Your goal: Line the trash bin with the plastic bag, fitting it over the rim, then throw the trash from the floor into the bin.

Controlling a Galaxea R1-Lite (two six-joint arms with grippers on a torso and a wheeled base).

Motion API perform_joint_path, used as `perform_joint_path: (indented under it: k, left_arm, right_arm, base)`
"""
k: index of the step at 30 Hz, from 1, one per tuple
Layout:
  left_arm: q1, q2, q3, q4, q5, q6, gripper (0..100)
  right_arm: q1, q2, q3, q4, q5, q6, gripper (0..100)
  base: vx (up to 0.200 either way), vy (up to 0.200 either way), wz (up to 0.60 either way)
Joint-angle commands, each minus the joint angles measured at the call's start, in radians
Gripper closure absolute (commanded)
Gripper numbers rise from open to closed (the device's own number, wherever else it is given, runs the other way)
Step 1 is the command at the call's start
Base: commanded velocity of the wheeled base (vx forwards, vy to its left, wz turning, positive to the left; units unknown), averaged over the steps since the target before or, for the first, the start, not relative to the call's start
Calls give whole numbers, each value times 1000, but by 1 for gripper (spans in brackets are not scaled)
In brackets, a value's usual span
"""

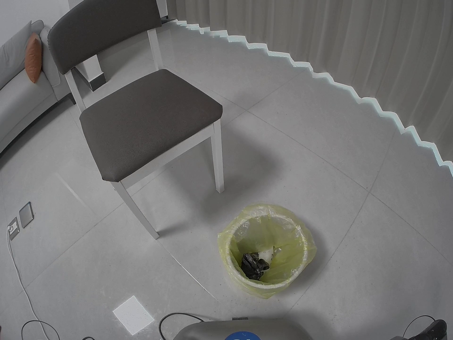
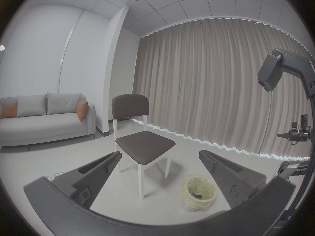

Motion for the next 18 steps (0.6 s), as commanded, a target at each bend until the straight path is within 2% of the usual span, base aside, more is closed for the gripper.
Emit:
perform_joint_path:
  k: [1, 7, 8, 10, 12, 15, 18]
  left_arm:
    - [19, 5, 5, 2, 11, -1, 0]
    - [121, -44, 74, 5, -23, 10, 0]
    - [138, -85, 106, 10, -57, 10, 0]
    - [137, -89, 131, 2, -55, 12, 0]
    - [137, -89, 137, -21, -8, 1, 0]
    - [137, -89, 146, -51, 11, 13, 0]
    - [137, -89, 175, -78, 18, 15, 0]
  right_arm:
    - [0, -7, 19, -3, 5, 7, 0]
    - [0, -7, 65, -23, 16, 30, 0]
    - [0, -7, 80, -54, 40, 30, 0]
    - [1, -7, 96, -75, 57, 30, 0]
    - [0, -7, 139, -152, 72, 27, 0]
    - [1, -7, 254, -250, 65, 11, 0]
    - [0, -7, 406, -457, 72, -1, 0]
  base:
    - [0, 0, 0]
    - [0, 0, 0]
    - [0, 0, 0]
    - [0, 0, 0]
    - [0, 0, 0]
    - [0, 0, 0]
    - [0, 0, 0]
